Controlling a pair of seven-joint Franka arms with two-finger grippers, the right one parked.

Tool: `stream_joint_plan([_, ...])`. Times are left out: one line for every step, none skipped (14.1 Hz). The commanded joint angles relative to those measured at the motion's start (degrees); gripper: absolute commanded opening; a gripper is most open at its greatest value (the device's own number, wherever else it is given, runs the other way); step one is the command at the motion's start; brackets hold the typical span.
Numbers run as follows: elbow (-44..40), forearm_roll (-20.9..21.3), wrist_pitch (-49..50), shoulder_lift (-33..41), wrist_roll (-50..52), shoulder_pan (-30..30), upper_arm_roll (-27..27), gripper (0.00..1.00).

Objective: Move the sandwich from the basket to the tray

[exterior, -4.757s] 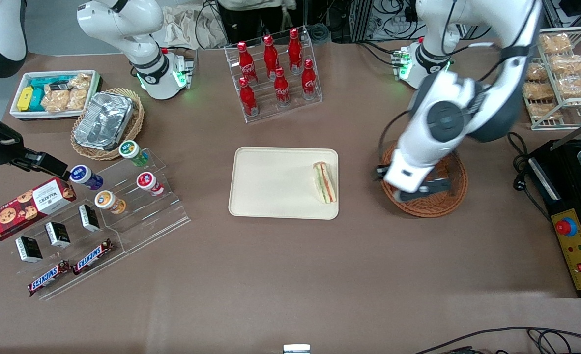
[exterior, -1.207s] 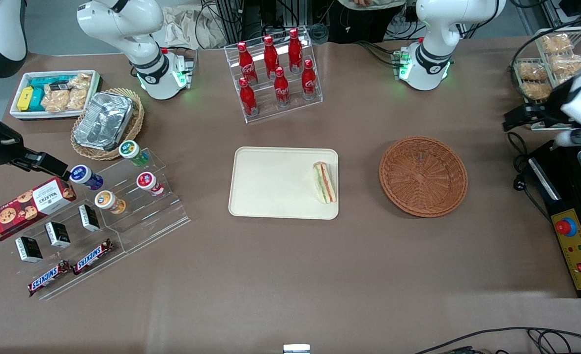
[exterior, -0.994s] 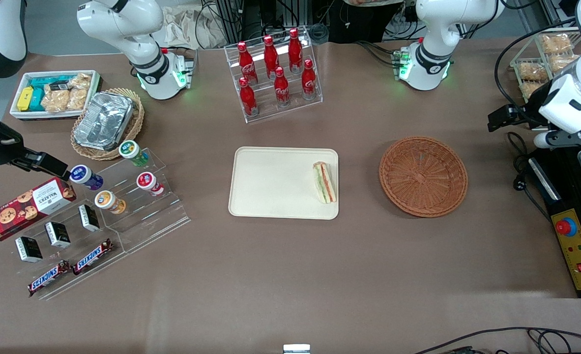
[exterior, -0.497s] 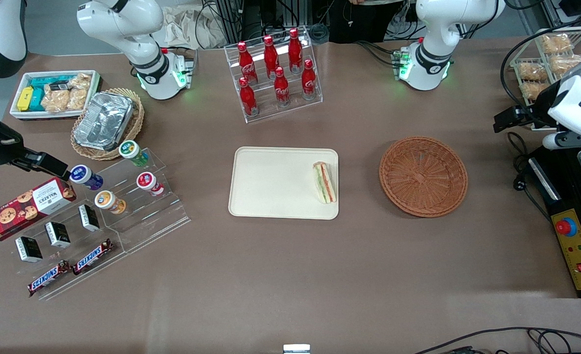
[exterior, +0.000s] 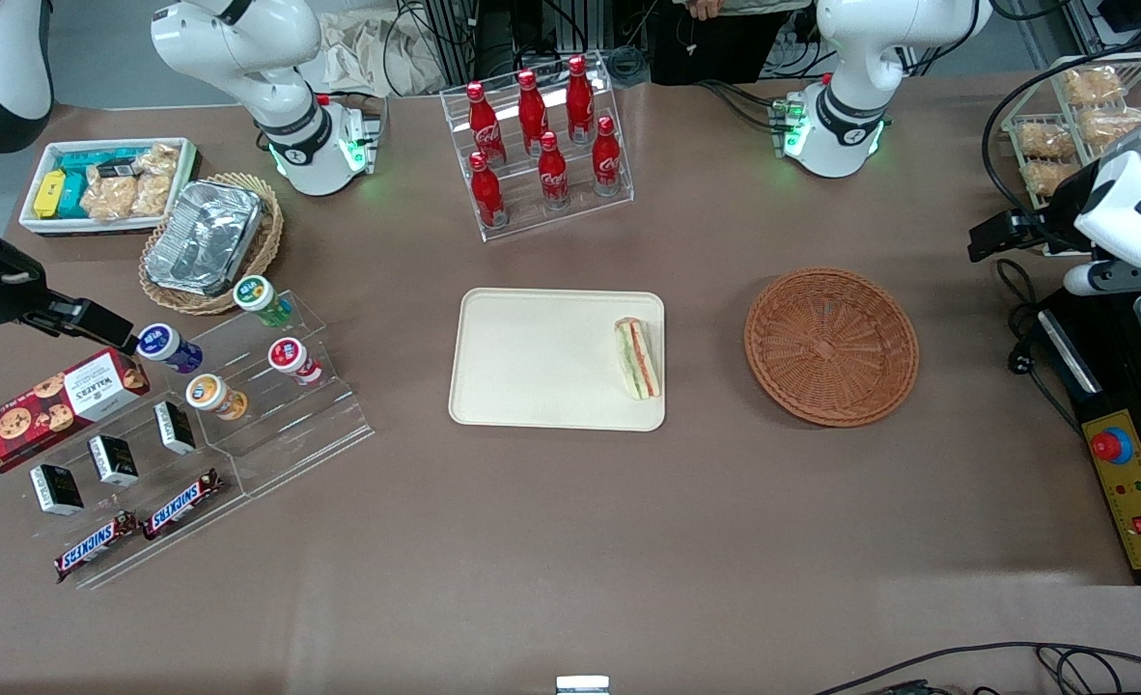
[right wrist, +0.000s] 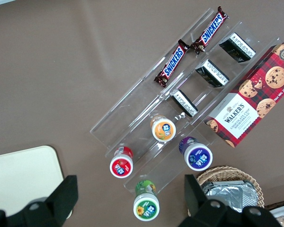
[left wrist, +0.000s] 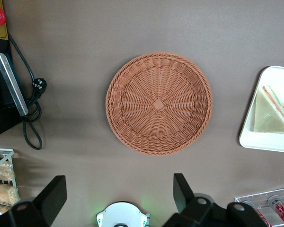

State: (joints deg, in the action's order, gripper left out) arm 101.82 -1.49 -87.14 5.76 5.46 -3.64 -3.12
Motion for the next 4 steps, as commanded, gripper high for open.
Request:
stream_joint_plan([-0.7, 3.0, 0.2, -0.2, 0.7, -0.2, 0.3, 1.0])
stream_joint_plan([-1.1, 3.2, 0.2, -0.2, 0.4, -0.2, 0.3, 1.0])
stream_joint_plan([-1.2, 3.2, 0.2, -0.2, 0.2, -0.3, 0.4, 1.0])
stream_joint_plan([-1.2, 3.3, 0.2, -0.2, 0.2, -0.3, 0.4, 1.0])
